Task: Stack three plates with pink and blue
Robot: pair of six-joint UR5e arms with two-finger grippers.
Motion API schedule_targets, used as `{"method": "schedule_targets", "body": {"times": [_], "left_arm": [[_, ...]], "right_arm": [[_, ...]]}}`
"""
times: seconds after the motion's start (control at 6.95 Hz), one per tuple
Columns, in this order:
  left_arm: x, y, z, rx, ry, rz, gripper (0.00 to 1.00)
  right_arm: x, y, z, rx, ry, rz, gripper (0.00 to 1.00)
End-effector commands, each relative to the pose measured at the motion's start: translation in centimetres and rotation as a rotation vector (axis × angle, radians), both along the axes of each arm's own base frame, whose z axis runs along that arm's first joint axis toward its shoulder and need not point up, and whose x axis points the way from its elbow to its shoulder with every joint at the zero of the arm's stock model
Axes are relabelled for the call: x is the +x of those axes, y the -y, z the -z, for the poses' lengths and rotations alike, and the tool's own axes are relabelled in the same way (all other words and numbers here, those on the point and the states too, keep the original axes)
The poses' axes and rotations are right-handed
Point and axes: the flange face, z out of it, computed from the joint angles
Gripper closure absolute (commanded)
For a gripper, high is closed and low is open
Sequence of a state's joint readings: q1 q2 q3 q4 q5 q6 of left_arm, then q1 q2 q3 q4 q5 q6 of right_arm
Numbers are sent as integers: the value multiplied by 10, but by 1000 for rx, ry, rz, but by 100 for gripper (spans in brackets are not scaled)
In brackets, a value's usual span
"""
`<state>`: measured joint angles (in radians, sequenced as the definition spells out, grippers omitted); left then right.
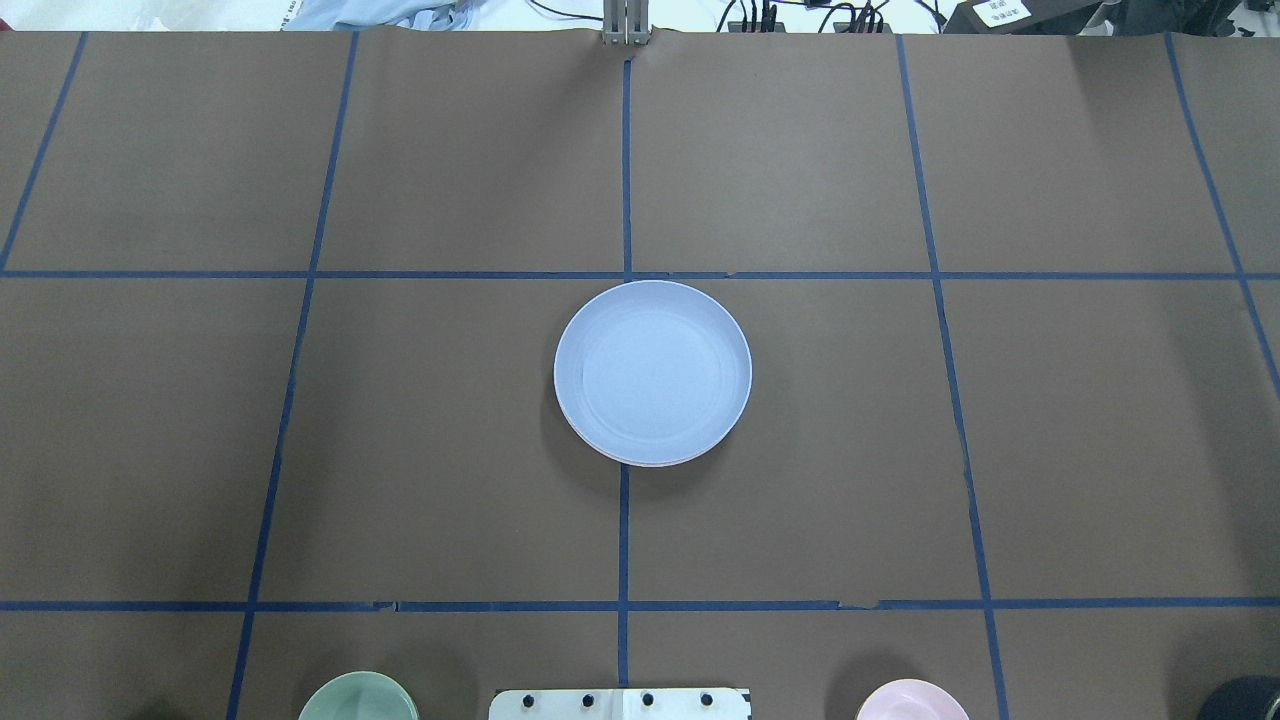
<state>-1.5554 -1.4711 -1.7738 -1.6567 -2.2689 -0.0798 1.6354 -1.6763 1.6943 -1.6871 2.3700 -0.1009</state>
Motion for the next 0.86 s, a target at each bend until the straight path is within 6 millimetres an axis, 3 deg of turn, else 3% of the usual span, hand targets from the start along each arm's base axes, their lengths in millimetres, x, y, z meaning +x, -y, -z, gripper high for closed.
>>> {"method": "schedule_targets", "body": {"times": [0.0,0.72], "left_arm": [[1,0,0,-1,0,-1,0],[1,1,0,1,-1,-2,0]], "right_arm": [[0,2,2,4,1,-2,0],[0,8,11,23,0,-2,0]]}}
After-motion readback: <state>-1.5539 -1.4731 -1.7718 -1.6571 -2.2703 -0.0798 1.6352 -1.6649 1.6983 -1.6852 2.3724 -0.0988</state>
